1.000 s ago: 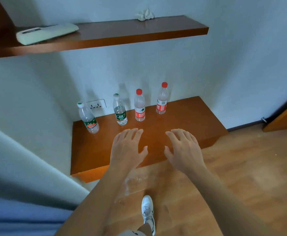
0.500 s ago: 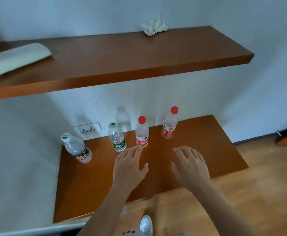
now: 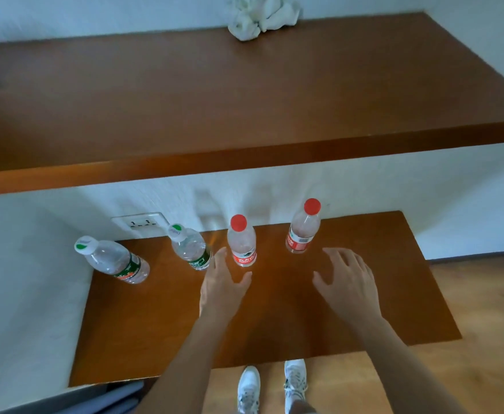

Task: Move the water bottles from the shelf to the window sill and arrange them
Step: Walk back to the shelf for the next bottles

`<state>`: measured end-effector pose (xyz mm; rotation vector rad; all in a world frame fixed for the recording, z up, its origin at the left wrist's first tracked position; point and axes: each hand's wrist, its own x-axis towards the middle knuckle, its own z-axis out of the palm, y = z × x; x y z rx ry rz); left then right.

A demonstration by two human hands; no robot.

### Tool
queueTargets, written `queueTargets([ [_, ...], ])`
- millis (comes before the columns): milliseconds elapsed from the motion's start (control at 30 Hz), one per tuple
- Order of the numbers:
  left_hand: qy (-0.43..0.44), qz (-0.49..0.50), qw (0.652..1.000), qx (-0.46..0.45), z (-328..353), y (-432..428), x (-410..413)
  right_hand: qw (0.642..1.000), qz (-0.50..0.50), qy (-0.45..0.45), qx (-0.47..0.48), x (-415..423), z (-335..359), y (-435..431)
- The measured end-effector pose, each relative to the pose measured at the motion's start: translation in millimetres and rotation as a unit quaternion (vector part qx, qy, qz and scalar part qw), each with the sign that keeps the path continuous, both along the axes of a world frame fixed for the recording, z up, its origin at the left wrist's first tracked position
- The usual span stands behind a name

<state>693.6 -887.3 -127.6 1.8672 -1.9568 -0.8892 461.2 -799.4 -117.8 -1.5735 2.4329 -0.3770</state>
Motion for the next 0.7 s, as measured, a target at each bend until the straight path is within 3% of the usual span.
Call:
queueTargets([
  [133, 0.022, 0.063, 0.997, 0.027, -13, -16, -12, 0.998, 0.007, -0.059, 0.029, -19, -13, -40],
  [300, 0.079, 0.100, 0.991, 0.031, -20, -32, -17, 0.963, -0.018, -0.262, 0.062, -37, -33, -81],
  [400, 0.109, 0.099, 0.989, 0.027, -18, -40, -22, 0.940, -0.001, -0.337, 0.046, -45, -44, -96],
  [533, 0.142, 0.086, 0.986, 0.018, -14, -47, -27, 0.927, 0.028, -0.373, -0.029, -38, -55, -104],
  [700, 0.152, 0.091, 0.984, 0.012, -13, -55, -34, 0.923, 0.010, -0.383, -0.041, -31, -56, -116],
])
